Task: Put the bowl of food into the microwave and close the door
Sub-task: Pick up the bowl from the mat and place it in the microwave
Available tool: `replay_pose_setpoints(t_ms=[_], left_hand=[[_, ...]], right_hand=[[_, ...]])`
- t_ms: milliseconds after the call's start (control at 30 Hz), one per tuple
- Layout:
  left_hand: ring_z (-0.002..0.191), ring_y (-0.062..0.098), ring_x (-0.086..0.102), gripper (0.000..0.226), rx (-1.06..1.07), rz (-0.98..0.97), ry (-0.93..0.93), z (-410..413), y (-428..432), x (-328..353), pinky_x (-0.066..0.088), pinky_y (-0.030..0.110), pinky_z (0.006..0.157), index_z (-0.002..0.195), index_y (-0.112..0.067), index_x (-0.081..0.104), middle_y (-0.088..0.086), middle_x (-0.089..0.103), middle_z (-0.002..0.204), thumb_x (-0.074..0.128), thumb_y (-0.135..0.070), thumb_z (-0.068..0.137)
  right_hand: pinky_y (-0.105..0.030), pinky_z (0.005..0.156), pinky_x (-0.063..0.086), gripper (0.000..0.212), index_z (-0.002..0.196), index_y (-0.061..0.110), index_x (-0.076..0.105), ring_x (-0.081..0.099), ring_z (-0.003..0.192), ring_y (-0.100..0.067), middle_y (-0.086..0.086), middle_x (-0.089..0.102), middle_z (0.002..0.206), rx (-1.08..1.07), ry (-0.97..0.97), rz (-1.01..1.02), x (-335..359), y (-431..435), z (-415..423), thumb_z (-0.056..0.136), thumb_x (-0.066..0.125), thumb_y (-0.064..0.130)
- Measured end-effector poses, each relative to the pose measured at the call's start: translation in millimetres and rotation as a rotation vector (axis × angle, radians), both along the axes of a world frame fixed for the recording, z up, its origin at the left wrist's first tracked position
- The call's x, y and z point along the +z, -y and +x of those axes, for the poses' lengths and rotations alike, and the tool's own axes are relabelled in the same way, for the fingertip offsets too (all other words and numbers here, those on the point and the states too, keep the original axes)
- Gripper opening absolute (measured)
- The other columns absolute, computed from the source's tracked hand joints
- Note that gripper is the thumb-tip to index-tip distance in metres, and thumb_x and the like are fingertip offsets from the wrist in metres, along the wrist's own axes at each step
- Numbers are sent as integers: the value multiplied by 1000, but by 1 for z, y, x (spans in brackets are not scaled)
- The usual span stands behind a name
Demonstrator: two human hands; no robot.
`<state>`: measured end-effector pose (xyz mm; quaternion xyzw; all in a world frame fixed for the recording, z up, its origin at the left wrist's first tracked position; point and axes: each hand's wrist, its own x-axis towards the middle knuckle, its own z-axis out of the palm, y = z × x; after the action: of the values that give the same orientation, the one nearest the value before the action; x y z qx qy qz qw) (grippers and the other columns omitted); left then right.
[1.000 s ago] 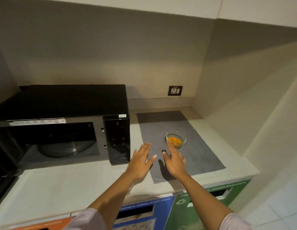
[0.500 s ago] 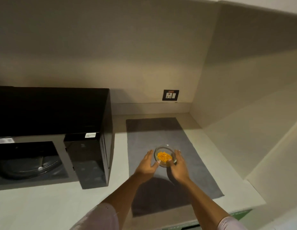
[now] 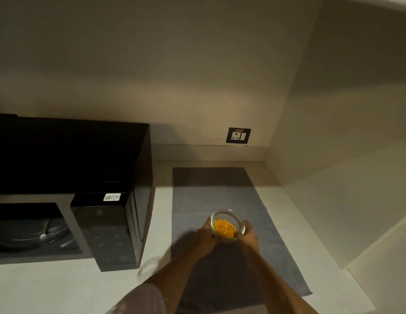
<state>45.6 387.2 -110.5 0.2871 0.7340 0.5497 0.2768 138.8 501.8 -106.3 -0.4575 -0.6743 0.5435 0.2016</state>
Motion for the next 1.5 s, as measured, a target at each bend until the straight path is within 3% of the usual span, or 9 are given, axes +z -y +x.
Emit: replay_pose_setpoints(t_ms=[333, 433, 500, 600, 767, 967, 1200, 1367, 1500], left_hand=[[98, 3, 66, 50, -22, 142, -90, 6, 67, 1, 52, 19, 88, 105, -49, 58, -16, 68, 107, 81, -33, 64], [106, 17, 68, 55, -4, 170, -48, 9, 105, -3, 55, 38, 93, 106, -53, 63, -5, 72, 112, 84, -27, 62], [108, 25, 68, 59, 8, 187, -9, 11, 133, -5, 53, 50, 95, 109, -47, 65, 3, 73, 113, 85, -24, 58], [104, 25, 70, 57, 51, 184, 23, 16, 180, -13, 56, 44, 90, 109, -42, 68, 1, 75, 108, 87, -25, 58], [105, 25, 70, 60, 169, 206, 91, 25, 265, -22, 57, 40, 90, 108, -38, 69, -1, 76, 109, 86, -3, 63], [102, 8, 70, 69, 256, 211, 171, 30, 370, -32, 56, 21, 77, 118, -22, 63, -16, 76, 104, 88, -15, 54], [113, 25, 66, 60, 324, 243, 132, 8, 471, -13, 57, 34, 88, 125, -24, 64, 4, 71, 121, 83, -12, 70], [115, 3, 63, 90, 443, 224, 64, -15, 510, 6, 51, 15, 90, 130, -26, 58, -20, 70, 113, 93, -41, 49], [106, -4, 64, 83, 531, 249, -1, -42, 516, 17, 52, 15, 88, 126, -22, 59, -6, 69, 118, 93, -26, 51]], right_hand=[[-39, 82, 55, 14, 98, 1, 69, 67, 85, -26, -14, 73, 90, -15, -134, 139, 9, 57, 20, 86, 63, 4], [-25, 65, 53, 10, 83, 9, 65, 61, 68, -14, 0, 67, 71, 0, -181, 142, 10, 94, 26, 79, 65, 19], [-34, 66, 55, 15, 86, 8, 66, 62, 68, -15, -5, 69, 73, 10, -192, 110, 7, 119, 30, 79, 67, 20], [-40, 69, 59, 18, 94, 15, 72, 68, 74, -20, -8, 75, 81, -3, -190, 26, 6, 164, 35, 78, 73, 22], [-28, 47, 48, 8, 84, 20, 73, 56, 50, -9, 9, 64, 53, 6, -163, -55, -2, 242, 38, 80, 66, 19], [-28, 78, 50, 25, 110, 17, 72, 64, 87, -17, 8, 70, 93, 150, -66, 199, -7, 339, 35, 86, 69, 11], [-29, 70, 58, 8, 95, 9, 71, 65, 69, -16, -4, 73, 80, 352, -142, 373, 0, 422, -4, 88, 66, 9], [-41, 79, 62, 31, 117, 17, 67, 70, 90, -22, -2, 73, 104, 355, -252, -21, 13, 461, -41, 88, 64, 7], [-16, 51, 51, 37, 109, 34, 65, 66, 67, -10, 0, 76, 93, 381, -295, -64, 26, 470, -81, 87, 61, 4]])
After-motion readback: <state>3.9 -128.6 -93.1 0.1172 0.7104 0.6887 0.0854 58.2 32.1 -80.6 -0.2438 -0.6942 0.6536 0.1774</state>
